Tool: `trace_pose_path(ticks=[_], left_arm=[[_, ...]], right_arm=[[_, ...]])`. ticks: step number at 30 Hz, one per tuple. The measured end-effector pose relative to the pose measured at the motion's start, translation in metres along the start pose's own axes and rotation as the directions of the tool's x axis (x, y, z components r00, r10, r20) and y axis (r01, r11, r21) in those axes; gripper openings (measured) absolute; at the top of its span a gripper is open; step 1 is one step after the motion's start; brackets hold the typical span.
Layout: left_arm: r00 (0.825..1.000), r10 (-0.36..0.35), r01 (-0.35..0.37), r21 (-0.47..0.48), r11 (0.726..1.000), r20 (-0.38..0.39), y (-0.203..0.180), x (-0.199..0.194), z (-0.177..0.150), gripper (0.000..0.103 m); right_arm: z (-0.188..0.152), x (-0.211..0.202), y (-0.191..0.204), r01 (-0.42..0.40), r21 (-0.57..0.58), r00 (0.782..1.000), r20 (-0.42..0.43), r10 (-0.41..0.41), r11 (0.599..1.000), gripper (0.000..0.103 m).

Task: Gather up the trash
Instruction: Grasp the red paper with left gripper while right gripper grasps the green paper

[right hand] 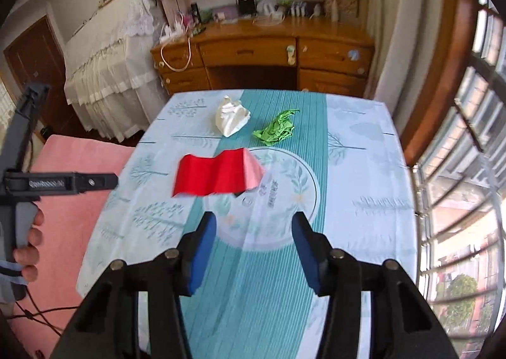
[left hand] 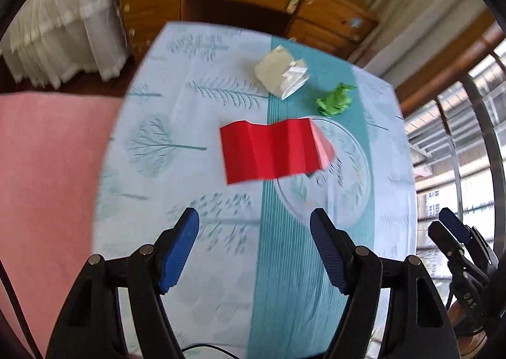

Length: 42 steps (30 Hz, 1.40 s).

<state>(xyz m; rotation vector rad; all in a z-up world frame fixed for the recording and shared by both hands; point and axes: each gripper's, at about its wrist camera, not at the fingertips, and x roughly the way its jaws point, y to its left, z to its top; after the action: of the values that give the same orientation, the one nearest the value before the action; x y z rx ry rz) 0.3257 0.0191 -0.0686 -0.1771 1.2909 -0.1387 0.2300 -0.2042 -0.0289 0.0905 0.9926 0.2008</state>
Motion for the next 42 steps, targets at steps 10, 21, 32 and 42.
trace_pose_path(ticks=[10,21,32,42], left_arm=[[0.988,0.035,-0.064,-0.192,0.979,-0.152,0.016,0.132,0.055,0.071],[0.977,0.122,-0.151,-0.167,0.974,-0.172,-0.010,0.163,0.062,0.064],[0.983,0.079,-0.112,-0.200,0.973,-0.165,-0.039,0.151,0.050,0.014],[0.989,0.119,-0.132,-0.174,0.976,-0.082,-0.043,0.111,0.054,0.014]], right_arm=[[0.075,0.125,-0.068,-0.142,0.048,0.982,-0.118,0.146,0.989,0.051],[0.108,0.198,-0.090,-0.221,0.150,0.955,-0.165,0.245,0.964,0.064],[0.132,0.237,-0.089,-0.192,0.195,0.957,-0.182,0.227,0.962,0.068],[0.134,0.269,-0.066,-0.091,0.093,0.964,-0.242,0.112,0.991,0.053]])
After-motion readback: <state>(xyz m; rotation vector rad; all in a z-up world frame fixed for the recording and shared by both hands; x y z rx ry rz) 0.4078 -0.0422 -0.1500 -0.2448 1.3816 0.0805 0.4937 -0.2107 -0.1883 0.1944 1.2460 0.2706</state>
